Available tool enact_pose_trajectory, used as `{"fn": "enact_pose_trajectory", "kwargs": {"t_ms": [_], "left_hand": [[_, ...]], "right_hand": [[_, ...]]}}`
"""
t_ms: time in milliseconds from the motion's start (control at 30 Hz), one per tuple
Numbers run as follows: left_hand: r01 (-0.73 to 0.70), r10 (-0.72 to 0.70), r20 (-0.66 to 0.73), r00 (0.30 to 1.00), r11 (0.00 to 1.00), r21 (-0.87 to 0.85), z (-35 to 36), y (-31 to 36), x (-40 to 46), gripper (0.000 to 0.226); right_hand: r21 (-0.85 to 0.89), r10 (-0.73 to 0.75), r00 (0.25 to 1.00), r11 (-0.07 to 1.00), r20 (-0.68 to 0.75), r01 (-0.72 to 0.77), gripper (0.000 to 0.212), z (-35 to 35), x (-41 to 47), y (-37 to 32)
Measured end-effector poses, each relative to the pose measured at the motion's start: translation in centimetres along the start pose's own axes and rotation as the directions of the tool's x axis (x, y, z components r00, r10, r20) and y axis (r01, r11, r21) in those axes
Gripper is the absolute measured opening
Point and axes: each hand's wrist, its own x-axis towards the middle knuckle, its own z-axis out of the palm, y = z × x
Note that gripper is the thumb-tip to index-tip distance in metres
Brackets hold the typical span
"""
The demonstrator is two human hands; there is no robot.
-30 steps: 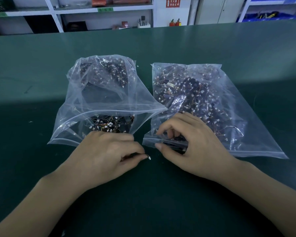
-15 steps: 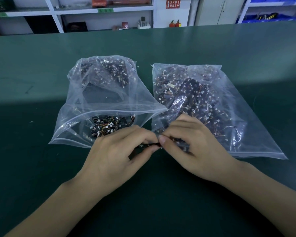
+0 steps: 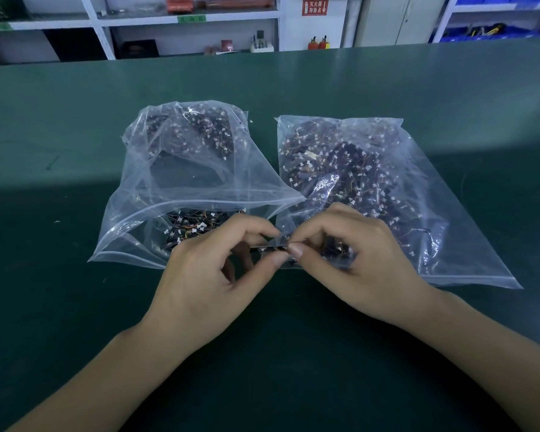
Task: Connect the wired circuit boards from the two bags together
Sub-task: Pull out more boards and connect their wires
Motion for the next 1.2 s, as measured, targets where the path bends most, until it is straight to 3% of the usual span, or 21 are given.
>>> {"fn": "enact_pose_trajectory", "kwargs": {"t_ms": [1200], "left_hand": [[-0.016, 0.014, 0.107, 0.994, 1.0, 0.015, -0.18, -0.3, 0.01, 0.021]], "right_hand": [[-0.027, -0.005, 1.0, 1.0, 0.031, 0.005, 0.007, 0.19, -0.13, -0.05]]}}
